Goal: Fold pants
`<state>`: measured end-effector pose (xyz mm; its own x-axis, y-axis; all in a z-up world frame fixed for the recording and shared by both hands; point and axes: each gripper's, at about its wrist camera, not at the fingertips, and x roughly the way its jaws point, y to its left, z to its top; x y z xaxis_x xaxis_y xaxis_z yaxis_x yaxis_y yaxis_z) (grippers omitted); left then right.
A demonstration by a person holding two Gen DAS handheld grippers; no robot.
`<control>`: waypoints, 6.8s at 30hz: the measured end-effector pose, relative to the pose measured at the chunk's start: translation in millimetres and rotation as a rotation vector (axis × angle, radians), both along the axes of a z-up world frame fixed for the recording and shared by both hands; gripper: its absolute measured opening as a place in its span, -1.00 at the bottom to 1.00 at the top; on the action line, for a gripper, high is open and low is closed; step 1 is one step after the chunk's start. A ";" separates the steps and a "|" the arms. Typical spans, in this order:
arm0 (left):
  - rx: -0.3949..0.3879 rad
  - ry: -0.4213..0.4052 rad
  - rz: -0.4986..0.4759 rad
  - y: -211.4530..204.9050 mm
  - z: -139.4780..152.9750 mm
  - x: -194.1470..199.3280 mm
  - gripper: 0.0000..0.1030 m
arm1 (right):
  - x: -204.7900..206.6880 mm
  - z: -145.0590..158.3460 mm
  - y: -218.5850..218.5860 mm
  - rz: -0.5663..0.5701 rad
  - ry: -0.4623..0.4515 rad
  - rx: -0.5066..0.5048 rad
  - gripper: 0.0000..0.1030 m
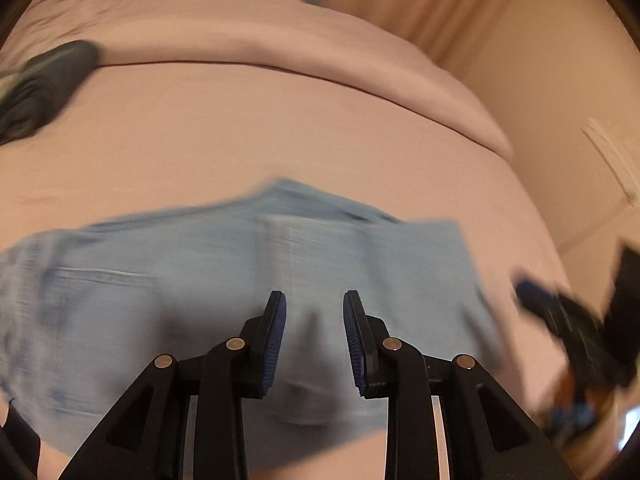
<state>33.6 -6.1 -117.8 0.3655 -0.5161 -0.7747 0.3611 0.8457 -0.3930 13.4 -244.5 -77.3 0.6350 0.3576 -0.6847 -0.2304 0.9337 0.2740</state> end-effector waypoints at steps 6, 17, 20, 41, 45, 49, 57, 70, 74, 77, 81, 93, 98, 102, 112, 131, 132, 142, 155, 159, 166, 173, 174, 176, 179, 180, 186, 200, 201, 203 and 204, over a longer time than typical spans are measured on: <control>-0.014 0.005 -0.238 -99.2 -9.4 -24.8 -0.48 | 49.7 -0.4 -32.7 -0.080 0.049 -0.078 -0.61; 0.066 -0.011 -0.390 -155.5 -47.6 -47.9 -0.48 | 32.6 -94.1 -27.2 -0.059 0.212 -0.182 -0.87; 0.035 0.030 -0.371 -135.5 -38.4 -40.3 -0.48 | 25.5 -82.5 -35.8 -0.097 0.207 -0.147 -0.89; -0.058 -0.017 -0.020 19.4 -31.8 -40.6 -0.46 | -130.2 -62.8 11.5 0.086 0.195 -0.086 -0.73; -0.029 -0.042 0.066 44.7 -27.6 -46.5 -0.22 | -133.7 -43.6 27.6 0.111 0.113 -0.060 -0.66; 0.031 -0.066 0.130 63.1 -26.3 -55.2 -0.22 | -115.1 -55.1 60.4 0.151 0.102 -0.046 -0.66; 0.122 -0.099 0.220 102.1 -17.2 -71.7 0.28 | -81.8 -74.3 118.2 0.212 0.209 -0.135 -0.46; -0.057 -0.044 0.421 167.7 -23.3 -75.8 0.72 | -30.8 -99.8 182.2 0.245 0.269 -0.134 -0.12; -0.214 0.027 0.546 208.9 -38.6 -74.7 0.72 | -38.7 -92.1 199.4 0.274 0.222 -0.220 0.12; -0.322 0.075 0.630 234.2 -55.1 -68.0 0.73 | -47.2 -72.9 210.2 0.304 0.179 -0.225 0.10; -0.431 0.124 0.690 250.9 -71.4 -52.2 0.74 | -55.7 -49.4 224.6 0.352 0.093 -0.195 0.11; -0.443 0.138 0.707 249.4 -82.7 0.3 0.59 | -48.5 -48.0 231.9 0.344 0.131 -0.118 0.12; -0.474 0.150 0.721 255.9 -87.8 -1.7 -0.10 | -47.3 -50.3 222.7 0.308 0.140 -0.112 0.12; -0.436 0.112 0.707 252.5 -76.5 -6.6 -0.31 | -46.8 -54.9 212.4 0.276 0.156 -0.108 0.12; -0.179 -0.188 0.492 180.3 8.5 -20.5 -0.37 | -49.5 -74.3 181.7 0.204 0.260 -0.018 -0.16; 0.152 -0.365 0.091 42.5 23.4 -45.0 -0.40 | -50.0 -51.8 69.1 0.018 0.280 0.634 0.58; 0.165 -0.370 0.080 39.1 21.9 -46.7 -0.40 | -42.4 -47.0 75.7 0.034 0.307 0.664 0.64; 0.216 -0.348 0.008 27.3 12.2 -45.4 -0.42 | 8.1 -36.8 130.6 0.107 0.436 0.542 -0.05; 0.200 -0.373 -0.144 -26.4 39.0 -49.2 -0.45 | -11.4 -26.1 65.4 0.043 0.327 0.587 -0.53; 0.177 -0.353 -0.214 -58.1 38.7 -48.5 -0.45 | -22.5 -18.3 35.2 -0.004 0.294 0.590 -0.53; 0.166 -0.269 -0.329 -102.3 12.5 -42.4 -0.45 | -37.3 -32.0 -8.0 -0.066 0.329 0.484 -0.53; 0.192 -0.233 -0.350 -124.3 -2.4 -28.0 -0.45 | -40.1 -41.2 -28.9 -0.097 0.348 0.434 -0.65; 0.207 -0.228 -0.350 -127.8 -8.6 -23.1 -0.45 | -38.3 -44.4 -30.0 -0.098 0.348 0.415 -0.65; 0.230 -0.228 -0.347 -135.4 -19.5 -24.9 -0.43 | -34.1 -52.1 -30.8 -0.111 0.356 0.387 -0.66; 0.211 -0.206 -0.348 -145.0 -24.3 -27.7 -0.24 | -26.3 -71.3 -33.7 -0.126 0.371 0.359 -0.66; 0.191 -0.188 -0.350 -145.7 -21.0 -30.3 -0.20 | -25.7 -75.4 -37.6 -0.137 0.376 0.367 -0.62; -0.005 -0.109 -0.425 -109.0 7.4 -46.8 -0.01 | -34.6 -82.2 -61.5 -0.207 0.384 0.385 -0.34; 0.032 -0.089 -0.143 -68.3 0.2 43.5 0.00 | -47.2 -15.4 10.2 -0.009 0.168 0.195 -0.62; 0.061 -0.092 -0.147 -76.5 -5.4 50.2 0.00 | -45.6 -22.3 15.0 -0.005 0.193 0.164 -0.62; 0.097 -0.090 -0.157 -90.0 -14.1 59.1 0.00 | -48.0 -37.3 20.1 -0.011 0.230 0.087 -0.63; 0.116 -0.077 -0.161 -96.8 -25.1 61.9 0.00 | -52.4 -49.8 21.1 -0.028 0.257 0.017 -0.67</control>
